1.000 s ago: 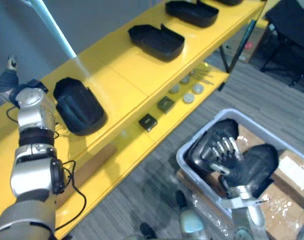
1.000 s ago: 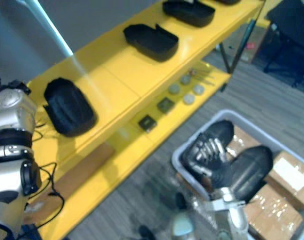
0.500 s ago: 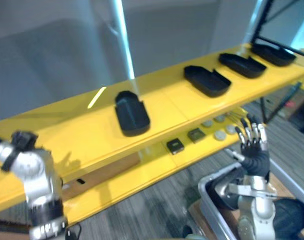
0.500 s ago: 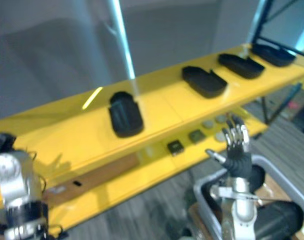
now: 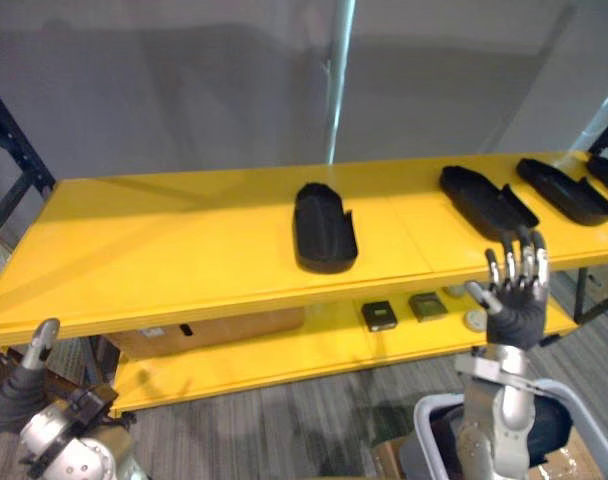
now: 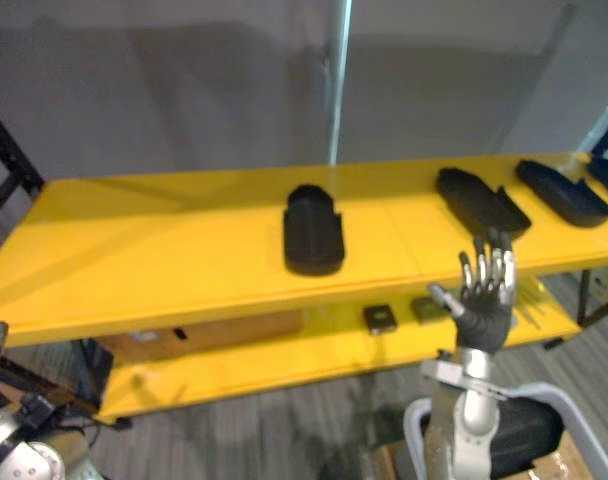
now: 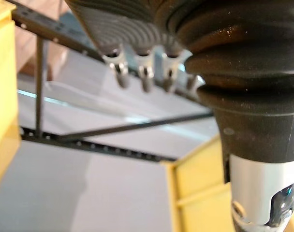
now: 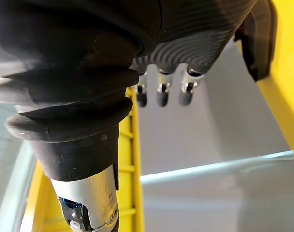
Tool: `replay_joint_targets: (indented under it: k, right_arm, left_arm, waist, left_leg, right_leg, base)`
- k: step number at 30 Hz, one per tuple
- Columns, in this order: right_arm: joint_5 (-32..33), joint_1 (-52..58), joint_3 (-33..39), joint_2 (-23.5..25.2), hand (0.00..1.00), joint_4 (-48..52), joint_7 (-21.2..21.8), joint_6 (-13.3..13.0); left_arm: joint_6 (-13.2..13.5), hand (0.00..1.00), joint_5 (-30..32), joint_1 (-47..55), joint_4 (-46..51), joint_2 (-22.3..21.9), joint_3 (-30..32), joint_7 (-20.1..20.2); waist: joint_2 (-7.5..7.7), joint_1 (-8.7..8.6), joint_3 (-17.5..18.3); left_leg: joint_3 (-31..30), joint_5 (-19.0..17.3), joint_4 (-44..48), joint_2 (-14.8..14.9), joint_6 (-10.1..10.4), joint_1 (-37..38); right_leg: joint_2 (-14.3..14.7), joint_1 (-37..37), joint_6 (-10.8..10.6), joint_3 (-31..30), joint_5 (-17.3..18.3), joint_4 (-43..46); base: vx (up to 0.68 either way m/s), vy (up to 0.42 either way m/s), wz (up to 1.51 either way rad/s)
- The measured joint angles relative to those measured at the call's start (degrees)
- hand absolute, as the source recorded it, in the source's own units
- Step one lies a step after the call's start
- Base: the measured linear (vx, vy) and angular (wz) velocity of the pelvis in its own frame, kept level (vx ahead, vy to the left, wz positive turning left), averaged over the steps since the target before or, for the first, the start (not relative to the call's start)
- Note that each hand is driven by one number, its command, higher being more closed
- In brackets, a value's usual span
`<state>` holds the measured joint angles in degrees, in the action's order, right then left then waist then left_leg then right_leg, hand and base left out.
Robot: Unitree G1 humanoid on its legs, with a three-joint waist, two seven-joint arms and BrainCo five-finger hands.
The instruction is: Walk over and take plastic housings, then place them on the shelf
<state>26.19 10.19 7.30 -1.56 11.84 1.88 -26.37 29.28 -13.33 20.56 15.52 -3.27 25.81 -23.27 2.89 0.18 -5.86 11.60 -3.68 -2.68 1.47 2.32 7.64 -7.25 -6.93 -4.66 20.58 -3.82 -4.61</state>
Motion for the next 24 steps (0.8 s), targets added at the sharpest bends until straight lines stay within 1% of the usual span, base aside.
replay_joint_targets:
  k: [1, 2, 3, 5, 6, 7, 8, 9, 10, 11, 13, 14, 15, 17, 18, 19, 20, 21, 23, 24]
  right_arm:
    - [0.71, -0.08, -0.41, 0.01, 0.00, -0.26, 0.49, -0.01]
    - [2.46, -0.50, -1.61, -0.05, 0.00, -0.91, 1.21, -0.03]
    - [3.27, -0.88, -2.26, -0.03, 0.00, -1.35, 1.63, -0.03]
    - [7.81, -4.03, -4.94, -0.15, 0.00, -1.92, 3.38, -0.01]
    - [8.70, -5.34, -5.64, -0.21, 0.00, -2.15, 3.74, -0.01]
    - [10.52, -9.39, -7.24, -0.74, 0.00, -3.77, 4.92, -0.03]
    - [11.53, -11.68, -7.97, -1.27, 0.00, -4.89, 5.54, 0.01]
    - [11.59, -13.20, -8.25, -1.62, 0.00, -5.60, 5.80, 0.07]
    - [12.14, -15.72, -9.23, -2.33, 0.00, -7.02, 5.86, 0.44]
    - [12.36, -17.83, -10.51, -2.59, 0.00, -7.93, 6.09, 0.83]
    - [10.77, -20.66, -12.46, -2.60, 0.00, -7.97, 6.32, 2.24]
    - [9.88, -22.15, -13.89, -2.59, 0.00, -8.05, 6.63, 2.94]
    - [9.57, -22.68, -14.52, -2.59, 0.00, -8.05, 6.84, 3.12]
    - [7.97, -23.70, -16.02, -2.59, 0.00, -7.95, 7.23, 3.78]
    - [7.55, -23.86, -16.20, -2.58, 0.00, -7.95, 7.27, 3.90]
    - [7.23, -24.09, -16.58, -2.59, 0.00, -7.84, 7.40, 4.14]
    - [7.21, -24.05, -16.63, -2.60, 0.00, -7.84, 7.48, 4.22]
    - [7.06, -24.04, -16.77, -2.68, 0.00, -7.83, 7.56, 4.31]
    - [6.65, -24.05, -17.80, -3.01, 0.00, -7.76, 8.10, 4.33]
    - [6.63, -24.05, -18.85, -3.32, 0.00, -7.68, 8.22, 4.64]
  left_arm:
    - [-0.52, 0.00, -0.33, -0.01, -2.70, 0.02, -0.14, -0.07]
    - [-2.07, 0.00, -0.82, -0.10, -8.98, 0.02, -0.46, -0.21]
    - [-2.81, 0.00, -1.63, -0.14, -12.22, 0.06, -0.83, -0.28]
    - [-6.40, 0.00, -3.22, -0.54, -26.97, 0.04, -2.02, -0.35]
    - [-7.26, 0.00, -3.88, -0.69, -30.99, 0.05, -2.04, -0.34]
    - [-9.50, 0.00, -4.87, -1.46, -41.98, 0.31, -1.88, -0.34]
    - [-10.93, 0.00, -5.43, -2.10, -48.37, 0.59, -1.86, -0.29]
    - [-11.83, 0.00, -6.20, -2.64, -52.20, 0.66, -1.78, -0.27]
    - [-13.56, 0.00, -7.00, -2.83, -57.60, 0.65, -1.89, -0.17]
    - [-14.91, 0.00, -6.95, -2.35, -60.80, 0.65, -2.20, 0.08]
    - [-15.90, 0.00, -6.39, -1.69, -62.75, 0.84, -2.40, 1.46]
    - [-17.01, 0.00, -6.35, -1.38, -63.53, 1.32, -2.86, 2.69]
    - [-17.40, 0.00, -6.33, -1.31, -64.12, 1.81, -3.71, 3.41]
    - [-19.00, 0.00, -5.83, -1.18, -65.63, 3.68, -6.67, 6.50]
    - [-19.39, 0.00, -5.83, -1.28, -65.96, 4.06, -7.08, 7.43]
    - [-19.49, 0.00, -5.84, -1.59, -66.92, 4.64, -7.57, 9.12]
    - [-19.48, 0.00, -5.84, -1.76, -67.53, 5.03, -8.16, 9.81]
    - [-19.47, 0.00, -5.84, -2.33, -69.10, 5.40, -8.62, 11.81]
    - [-19.37, 0.00, -5.83, -2.60, -70.20, 5.41, -9.07, 13.41]
    - [-19.32, 0.00, -5.82, -2.66, -70.97, 5.39, -9.91, 14.15]
  waist:
    - [0.01, 0.00, -0.61]
    - [0.26, 0.16, -1.54]
    - [0.39, 0.21, -1.97]
    - [0.71, 0.78, -4.81]
    - [0.82, 0.80, -5.40]
    - [0.78, 1.08, -6.89]
    - [0.53, 1.60, -7.57]
    - [0.40, 2.29, -7.92]
    - [0.26, 3.57, -8.12]
    - [0.23, 4.69, -8.14]
    - [0.07, 5.47, -8.24]
    - [-0.24, 5.48, -8.39]
    - [-0.40, 5.57, -8.47]
    - [-0.87, 5.50, -8.32]
    - [-0.92, 5.46, -8.24]
    - [-0.95, 5.29, -8.19]
    - [-0.95, 5.21, -8.19]
    - [-1.06, 5.15, -8.13]
    - [-1.29, 5.11, -7.90]
    - [-1.38, 4.90, -7.23]
  left_leg:
    - [-0.01, -0.34, 0.92, 0.03, -0.03, -0.60]
    - [-0.01, -1.36, 3.32, 0.21, 0.06, -2.68]
    - [-0.03, -1.91, 4.62, 0.36, 0.00, -3.90]
    - [-0.07, -4.50, 10.21, 1.33, 0.18, -7.39]
    - [-0.14, -5.10, 11.53, 1.55, 0.17, -8.22]
    - [-0.40, -6.90, 15.22, 2.16, 0.13, -10.00]
    - [-0.40, -7.90, 17.19, 2.55, 0.15, -10.95]
    - [-0.32, -8.45, 18.41, 2.79, -0.01, -11.53]
    - [-0.30, -9.25, 19.54, 2.90, -0.19, -11.89]
    - [-0.31, -9.53, 19.81, 2.76, -0.34, -11.63]
    - [-0.06, -9.59, 20.74, 2.67, -0.37, -11.26]
    - [-0.03, -9.58, 20.78, 2.57, -0.38, -10.33]
    - [0.07, -9.58, 20.72, 2.52, -0.38, -9.68]
    - [0.27, -9.58, 20.02, 2.21, -0.38, -7.72]
    - [0.43, -9.58, 19.68, 2.17, -0.38, -7.57]
    - [0.80, -9.58, 19.09, 2.15, -0.38, -7.51]
    - [1.10, -9.58, 19.04, 2.15, -0.38, -7.44]
    - [1.42, -9.58, 18.80, 2.19, -0.38, -7.02]
    - [1.49, -9.56, 18.26, 2.23, -0.39, -6.65]
    - [1.48, -9.54, 17.99, 2.23, -0.40, -6.64]
  right_leg:
    - [-0.06, 0.14, -0.06, 0.02, -0.04, 0.00]
    - [-0.17, 1.07, -0.23, 0.02, -0.16, 0.06]
    - [-0.18, 1.59, -0.24, 0.03, -0.17, 0.09]
    - [-0.10, 2.86, -0.22, 0.13, -0.16, 0.98]
    - [-0.06, 3.02, -0.23, 0.22, -0.16, 1.09]
    - [0.07, 3.01, -0.25, 0.80, -0.17, 1.30]
    - [0.16, 2.99, -0.36, 1.05, -0.24, 1.51]
    - [0.21, 2.98, -0.37, 1.17, -0.24, 1.71]
    - [0.25, 2.88, -0.41, 1.22, -0.21, 1.89]
    - [0.12, 2.59, -0.41, 1.24, -0.17, 2.09]
    - [-0.12, 1.65, -0.41, 1.46, -0.15, 2.16]
    - [-0.29, 0.59, -0.39, 1.40, -0.13, 2.28]
    - [-0.40, 0.03, -0.33, 1.38, 0.02, 2.47]
    - [-0.83, -1.21, -0.46, 1.24, 0.61, 3.03]
    - [-0.85, -1.16, -0.48, 1.16, 0.66, 3.05]
    - [-0.86, -0.97, -0.51, 1.07, 0.70, 2.98]
    - [-0.86, -0.95, -0.53, 1.01, 0.71, 2.91]
    - [-0.84, -1.09, -0.61, 0.68, 0.84, 2.82]
    - [-0.73, -1.26, -0.60, 0.41, 0.86, 2.82]
    - [-0.67, -1.19, -0.59, 0.27, 0.86, 2.77]
  base:
    - [-0.05, -0.007, 0.02]
    - [-0.06, -0.013, 0.02]
    - [-0.08, -0.017, 0.01]
    - [-0.07, -0.005, 0.00]
    - [-0.05, 0.019, 0.07]
    - [-0.04, 0.046, 0.13]
    - [-0.03, 0.058, 0.14]
    - [-0.03, 0.079, 0.12]
    - [0.00, 0.081, 0.10]
    - [0.01, 0.079, 0.10]
    - [0.04, 0.079, 0.22]
    - [0.04, 0.071, 0.22]
    - [0.04, 0.067, 0.09]
    - [0.01, 0.038, -0.05]
    - [-0.01, 0.011, -0.11]
    - [-0.02, -0.001, -0.12]
    - [-0.04, -0.013, -0.17]
    - [-0.03, -0.015, -0.14]
    - [-0.04, -0.019, -0.09]
    - [-0.04, -0.016, -0.03]
